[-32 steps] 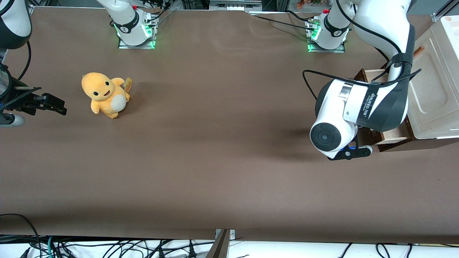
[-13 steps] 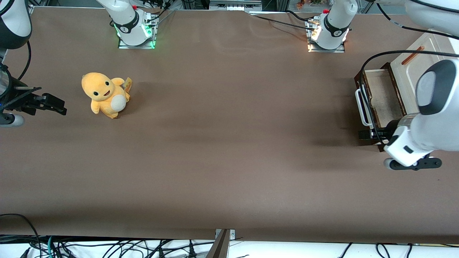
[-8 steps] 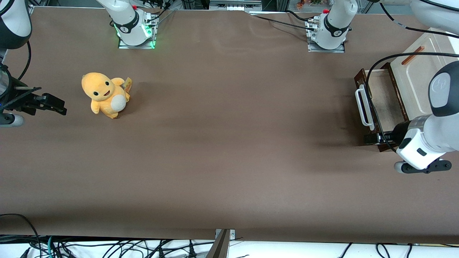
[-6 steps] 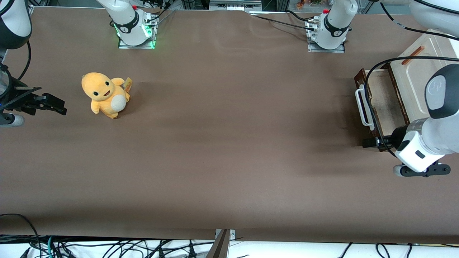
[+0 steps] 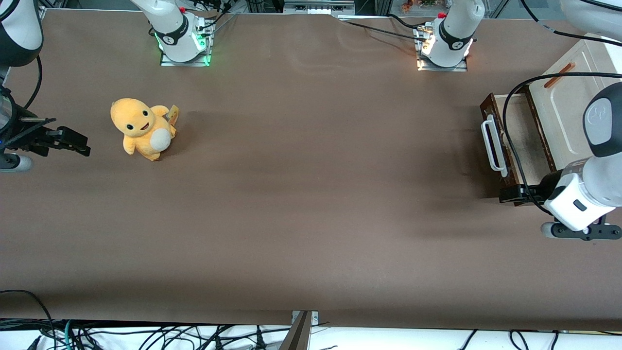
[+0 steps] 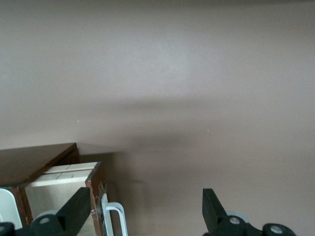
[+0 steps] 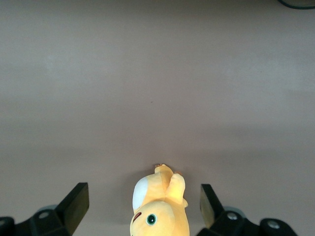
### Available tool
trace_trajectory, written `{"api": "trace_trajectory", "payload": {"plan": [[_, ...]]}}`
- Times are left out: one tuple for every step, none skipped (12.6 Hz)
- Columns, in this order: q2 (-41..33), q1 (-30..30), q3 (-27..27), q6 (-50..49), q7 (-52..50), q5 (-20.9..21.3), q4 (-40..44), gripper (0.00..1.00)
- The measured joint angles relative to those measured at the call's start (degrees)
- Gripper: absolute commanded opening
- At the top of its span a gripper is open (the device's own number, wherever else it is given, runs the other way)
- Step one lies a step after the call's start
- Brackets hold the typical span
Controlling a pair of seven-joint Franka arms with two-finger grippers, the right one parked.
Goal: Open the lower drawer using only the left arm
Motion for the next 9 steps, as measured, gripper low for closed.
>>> {"api": "trace_trajectory", "payload": {"plan": [[-0.58,-0.01,0.01,1.13,0.07,0.00,-1.08,1.00],[-1.12,-0.03,0.01,2.03,0.08,0.00,-2.22,1.00],[-1.61,-0.06,0.01,2.88,0.08,0.00,-3.27,1.00],[-2.09,-0.09,0.00,3.45,0.09,0.00,-4.21,1.00],[-2.57,-0.12,0.00,3.79,0.09,0.00,-5.10,1.00],[-3.09,-0.13,0.00,3.89,0.09,0.00,-5.97,1.00],[-3.62,-0.13,0.01,3.93,0.09,0.00,-6.79,1.00],[-4.09,-0.15,0.01,4.01,0.09,0.00,-7.49,1.00],[-4.46,-0.16,0.00,4.03,0.09,0.00,-8.07,1.00]]}}
